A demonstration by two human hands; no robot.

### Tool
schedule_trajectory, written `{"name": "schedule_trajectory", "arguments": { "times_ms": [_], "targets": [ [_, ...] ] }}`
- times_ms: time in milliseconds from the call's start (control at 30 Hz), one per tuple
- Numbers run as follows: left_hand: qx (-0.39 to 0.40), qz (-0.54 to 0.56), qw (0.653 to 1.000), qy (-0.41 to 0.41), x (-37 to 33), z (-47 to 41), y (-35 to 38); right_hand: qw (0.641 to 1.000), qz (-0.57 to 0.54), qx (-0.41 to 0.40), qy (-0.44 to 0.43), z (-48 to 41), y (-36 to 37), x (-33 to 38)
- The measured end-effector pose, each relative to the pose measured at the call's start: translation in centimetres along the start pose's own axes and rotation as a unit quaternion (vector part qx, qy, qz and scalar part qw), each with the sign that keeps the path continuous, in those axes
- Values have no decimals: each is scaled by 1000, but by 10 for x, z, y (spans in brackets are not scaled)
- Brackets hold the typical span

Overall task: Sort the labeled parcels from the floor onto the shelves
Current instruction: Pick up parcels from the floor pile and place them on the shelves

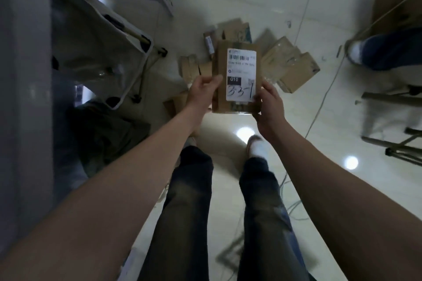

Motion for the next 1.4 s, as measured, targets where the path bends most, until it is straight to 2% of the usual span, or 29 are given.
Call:
{"name": "schedule_trajectory", "arguments": {
  "times_ms": [200, 400, 533, 700, 833, 933, 1133, 1233, 1300, 1400],
  "targets": [
    [-64, 27, 991, 113, -54, 123, 11, 993, 28, 41, -109, 104, 26, 94],
    [-122, 96, 959, 238, -115, 297, 42, 958, 100, 152, -222, 260, 61, 209],
    [-164, 94, 919, 346, -157, 429, 56, 917, 98, 253, -293, 376, 93, 270],
    [-253, 107, 844, 461, -176, 600, 45, 853, 112, 357, -363, 516, 151, 308],
    [-319, 121, 788, 513, -140, 720, 25, 802, 131, 451, -369, 610, 202, 288],
    [-349, 138, 767, 520, -93, 779, 10, 756, 186, 504, -374, 664, 233, 250],
    [-423, 217, 728, 494, 19, 841, -24, 657, 294, 536, -441, 734, 255, 150],
    [-453, 240, 708, 485, 84, 861, -37, 633, 343, 551, -422, 749, 260, 87],
    [-464, 246, 708, 472, 126, 875, -43, 619, 370, 563, -403, 760, 261, 46],
    [-472, 247, 715, 453, 179, 891, -51, 621, 381, 573, -375, 774, 259, -7]
  ]
}}
Point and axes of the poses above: each hand's wrist, its own z-axis away from the middle knuckle, its own y-axis out of the palm, x = y × z, the point moved 9 cm from there along -z, towards the middle knuckle, and after that the axes turned 10 degrees about x, right-handed, at the moved point
